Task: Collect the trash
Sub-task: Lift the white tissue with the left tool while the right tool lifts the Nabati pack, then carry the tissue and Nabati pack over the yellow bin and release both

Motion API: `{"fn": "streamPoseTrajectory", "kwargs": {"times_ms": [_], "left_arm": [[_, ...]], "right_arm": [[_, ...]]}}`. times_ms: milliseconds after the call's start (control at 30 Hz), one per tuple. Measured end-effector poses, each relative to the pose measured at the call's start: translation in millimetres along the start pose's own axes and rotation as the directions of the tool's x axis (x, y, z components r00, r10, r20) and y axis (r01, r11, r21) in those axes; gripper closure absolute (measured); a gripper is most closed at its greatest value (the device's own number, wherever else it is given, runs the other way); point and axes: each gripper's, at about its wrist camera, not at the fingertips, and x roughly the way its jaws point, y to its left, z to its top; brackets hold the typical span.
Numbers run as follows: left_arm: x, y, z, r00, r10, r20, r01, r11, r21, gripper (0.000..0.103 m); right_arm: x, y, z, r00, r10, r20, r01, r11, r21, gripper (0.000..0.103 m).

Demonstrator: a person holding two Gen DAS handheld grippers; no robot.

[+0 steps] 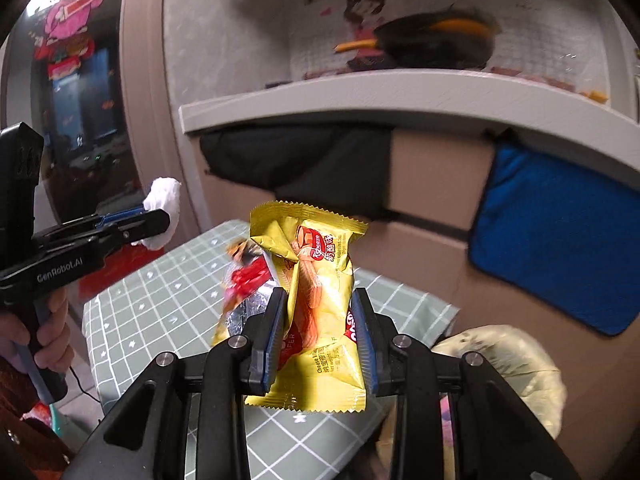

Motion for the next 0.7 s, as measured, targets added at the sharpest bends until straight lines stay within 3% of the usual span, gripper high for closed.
{"fn": "streamPoseTrajectory", "kwargs": {"times_ms": [267, 433, 700], "left_arm": [[19, -74, 22, 0.990, -0.141, 0.007, 0.140, 0.987, 0.080, 0.079], [50, -117, 22, 0.963, -0.263, -0.059, 0.266, 0.961, 0.071, 0.079], [106, -166, 5, 0.919, -0.360, -0.163, 0.372, 0.927, 0.050, 0.079]], "right_arm": [[-52, -51, 1, 0.990, -0.115, 0.083, 0.110, 0.992, 0.065, 0.073], [-79, -91, -4, 0.972, -0.208, 0.105, 0.196, 0.974, 0.118, 0.073], [-90, -145, -23, 0.949, -0.307, 0.070, 0.288, 0.936, 0.203, 0.073]]}}
